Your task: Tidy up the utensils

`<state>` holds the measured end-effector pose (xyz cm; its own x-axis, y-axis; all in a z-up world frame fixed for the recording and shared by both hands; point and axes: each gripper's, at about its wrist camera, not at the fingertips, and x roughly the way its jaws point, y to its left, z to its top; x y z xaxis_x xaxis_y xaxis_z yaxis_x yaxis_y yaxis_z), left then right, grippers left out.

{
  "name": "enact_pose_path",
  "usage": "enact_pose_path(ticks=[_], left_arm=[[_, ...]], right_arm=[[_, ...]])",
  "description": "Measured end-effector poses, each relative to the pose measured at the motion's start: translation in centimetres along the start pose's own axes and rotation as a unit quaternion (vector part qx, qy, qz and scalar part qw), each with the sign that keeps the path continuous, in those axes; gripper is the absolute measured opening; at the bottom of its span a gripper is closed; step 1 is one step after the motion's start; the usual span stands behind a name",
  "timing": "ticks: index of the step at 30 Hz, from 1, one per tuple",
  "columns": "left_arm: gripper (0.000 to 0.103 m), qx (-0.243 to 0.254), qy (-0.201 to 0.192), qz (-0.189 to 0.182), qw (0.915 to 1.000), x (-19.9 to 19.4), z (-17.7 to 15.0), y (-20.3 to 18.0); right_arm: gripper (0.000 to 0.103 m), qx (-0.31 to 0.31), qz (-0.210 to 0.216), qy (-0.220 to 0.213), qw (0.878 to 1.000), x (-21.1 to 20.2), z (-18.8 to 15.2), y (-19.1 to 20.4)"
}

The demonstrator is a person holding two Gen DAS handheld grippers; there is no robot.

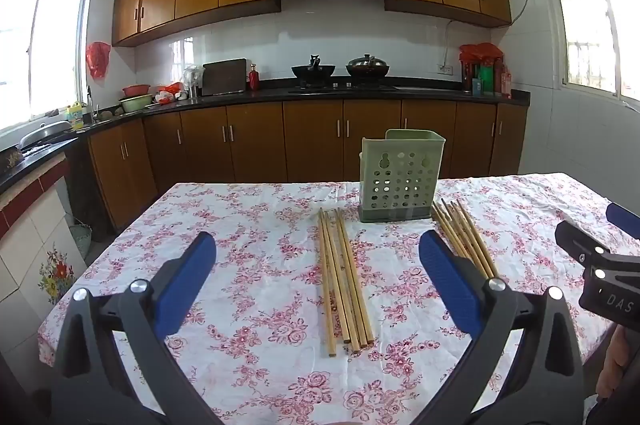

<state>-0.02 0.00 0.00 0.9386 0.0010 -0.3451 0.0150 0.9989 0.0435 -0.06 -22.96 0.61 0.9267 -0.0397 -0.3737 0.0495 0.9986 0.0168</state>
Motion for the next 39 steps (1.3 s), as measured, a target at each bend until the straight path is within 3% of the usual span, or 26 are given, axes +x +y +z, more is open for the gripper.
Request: enact_pose_path(ticks=[39], left_arm=[[0.099, 0.000, 0.001, 0.000, 1.0000, 0.00, 0.01, 0.05]], right_arm=[[0.101, 0.001, 0.000, 0.000, 1.000, 0.04, -0.05, -0.09]])
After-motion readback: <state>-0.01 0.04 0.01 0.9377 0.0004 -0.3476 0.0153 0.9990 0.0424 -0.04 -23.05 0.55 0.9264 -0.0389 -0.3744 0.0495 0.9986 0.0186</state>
